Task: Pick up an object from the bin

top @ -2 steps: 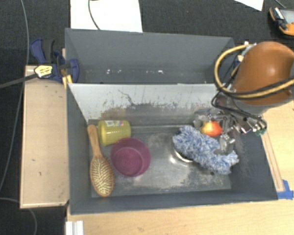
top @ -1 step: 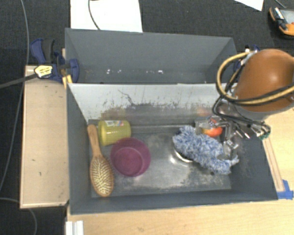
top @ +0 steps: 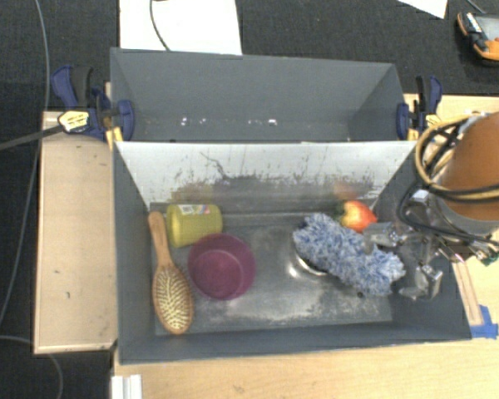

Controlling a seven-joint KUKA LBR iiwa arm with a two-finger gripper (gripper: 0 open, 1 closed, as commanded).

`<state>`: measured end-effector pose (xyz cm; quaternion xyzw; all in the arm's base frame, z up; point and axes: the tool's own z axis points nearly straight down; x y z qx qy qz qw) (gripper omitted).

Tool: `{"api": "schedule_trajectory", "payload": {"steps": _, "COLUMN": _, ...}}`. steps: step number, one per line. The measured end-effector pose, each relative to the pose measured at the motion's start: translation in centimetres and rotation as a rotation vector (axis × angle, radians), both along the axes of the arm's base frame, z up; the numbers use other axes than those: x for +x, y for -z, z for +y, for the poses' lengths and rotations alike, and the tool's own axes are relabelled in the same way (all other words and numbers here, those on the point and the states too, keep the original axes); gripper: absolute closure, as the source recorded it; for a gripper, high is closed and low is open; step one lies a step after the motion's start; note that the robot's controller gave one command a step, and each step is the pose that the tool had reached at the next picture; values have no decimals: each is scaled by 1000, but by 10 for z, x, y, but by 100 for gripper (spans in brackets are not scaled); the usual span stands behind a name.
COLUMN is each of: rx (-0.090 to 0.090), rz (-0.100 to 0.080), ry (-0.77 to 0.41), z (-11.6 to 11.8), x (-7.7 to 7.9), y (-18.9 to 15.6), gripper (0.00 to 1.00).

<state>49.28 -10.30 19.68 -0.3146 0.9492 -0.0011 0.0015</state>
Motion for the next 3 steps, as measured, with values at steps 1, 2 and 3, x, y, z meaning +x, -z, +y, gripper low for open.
{"api": "schedule_trajectory", "payload": {"steps": 1, "rx": 3, "rz": 0, "ry": -368, "z": 9, "x": 20, "y": 59, "gripper": 100}}
{"api": "schedule_trajectory", "payload": {"steps": 2, "rx": 3, "rz": 0, "ry": -366, "z": 9, "x": 20, "y": 59, "gripper": 100}}
{"api": "schedule_trajectory", "payload": {"steps": 3, "rx": 6, "rz": 0, "ry": -393, "z": 13, "x": 26, "y": -47, "gripper": 100}}
